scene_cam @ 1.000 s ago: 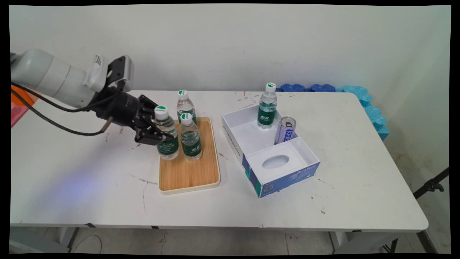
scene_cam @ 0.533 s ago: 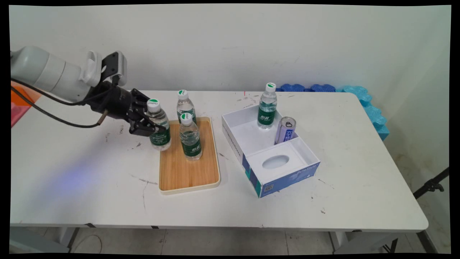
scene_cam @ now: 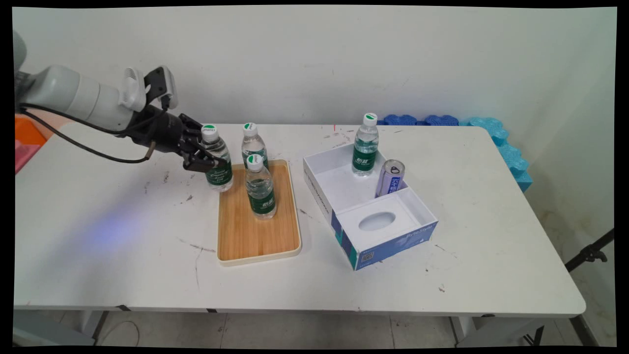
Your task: Place the picked object on the tray
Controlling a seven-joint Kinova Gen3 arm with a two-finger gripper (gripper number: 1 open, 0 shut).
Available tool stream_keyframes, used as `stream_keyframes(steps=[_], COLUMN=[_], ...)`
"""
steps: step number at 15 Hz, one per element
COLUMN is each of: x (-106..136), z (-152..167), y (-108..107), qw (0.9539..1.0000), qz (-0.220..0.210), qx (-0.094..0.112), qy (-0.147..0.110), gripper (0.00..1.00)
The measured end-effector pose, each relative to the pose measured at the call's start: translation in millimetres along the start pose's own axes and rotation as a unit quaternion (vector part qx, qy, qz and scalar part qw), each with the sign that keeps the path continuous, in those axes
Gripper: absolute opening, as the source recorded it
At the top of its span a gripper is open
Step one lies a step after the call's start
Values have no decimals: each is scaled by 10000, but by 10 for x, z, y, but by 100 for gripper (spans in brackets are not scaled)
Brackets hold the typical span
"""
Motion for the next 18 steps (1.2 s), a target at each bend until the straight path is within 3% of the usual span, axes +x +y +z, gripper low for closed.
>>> stream_keyframes(steps=[16,17,18], x=[-114,-114,-119], z=[447,460,466], y=[-51,-52,-53], qw=[9983,9981,9980], qz=[-546,-565,-577], qx=[158,176,183], qy=[162,164,166], gripper=[0,100,100])
